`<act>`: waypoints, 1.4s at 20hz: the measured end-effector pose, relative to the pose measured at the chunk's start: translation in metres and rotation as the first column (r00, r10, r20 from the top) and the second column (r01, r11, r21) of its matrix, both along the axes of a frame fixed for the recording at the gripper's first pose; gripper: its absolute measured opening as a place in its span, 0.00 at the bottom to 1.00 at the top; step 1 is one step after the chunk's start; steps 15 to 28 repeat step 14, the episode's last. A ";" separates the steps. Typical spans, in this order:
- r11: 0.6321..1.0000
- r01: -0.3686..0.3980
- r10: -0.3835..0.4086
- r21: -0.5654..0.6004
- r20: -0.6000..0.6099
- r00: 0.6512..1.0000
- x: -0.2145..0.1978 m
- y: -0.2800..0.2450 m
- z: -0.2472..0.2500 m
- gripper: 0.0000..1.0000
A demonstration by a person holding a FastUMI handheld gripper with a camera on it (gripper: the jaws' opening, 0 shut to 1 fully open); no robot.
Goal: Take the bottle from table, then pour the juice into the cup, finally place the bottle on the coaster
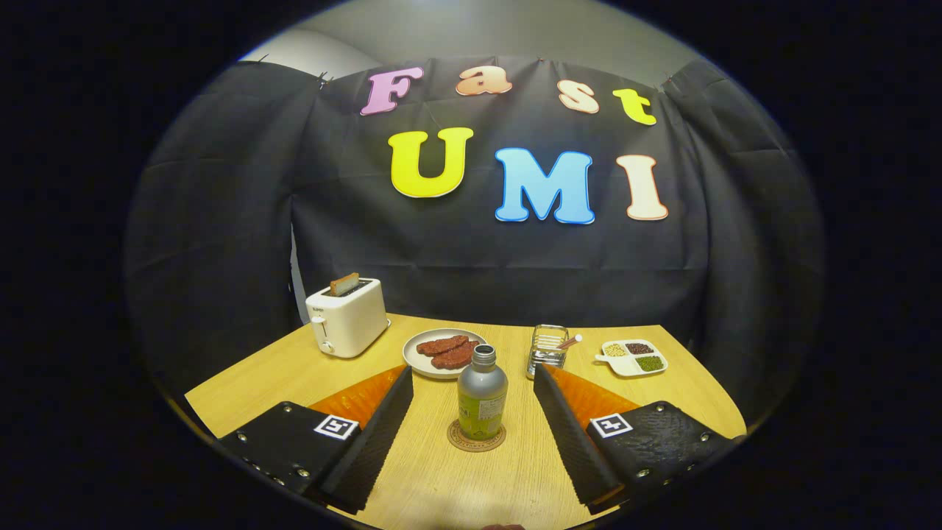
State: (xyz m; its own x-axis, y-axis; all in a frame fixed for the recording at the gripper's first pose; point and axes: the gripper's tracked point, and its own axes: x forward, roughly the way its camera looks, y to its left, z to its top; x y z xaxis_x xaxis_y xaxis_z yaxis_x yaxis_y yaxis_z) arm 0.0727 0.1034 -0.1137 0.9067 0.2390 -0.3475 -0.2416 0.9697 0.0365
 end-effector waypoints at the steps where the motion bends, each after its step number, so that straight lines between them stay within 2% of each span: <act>1: 1.000 0.006 -0.006 -0.010 0.018 1.000 -0.005 -0.004 0.012 0.99; 4: 1.000 0.018 -0.017 -0.011 0.052 0.999 -0.022 -0.011 0.042 0.99; 9: 0.997 0.078 -0.081 0.026 0.149 0.986 -0.045 -0.035 0.080 0.99; 14: 0.991 0.129 -0.134 0.038 0.170 0.976 -0.068 -0.053 0.081 0.99; 28: 0.991 0.129 -0.134 0.038 0.170 0.976 -0.068 -0.053 0.081 0.99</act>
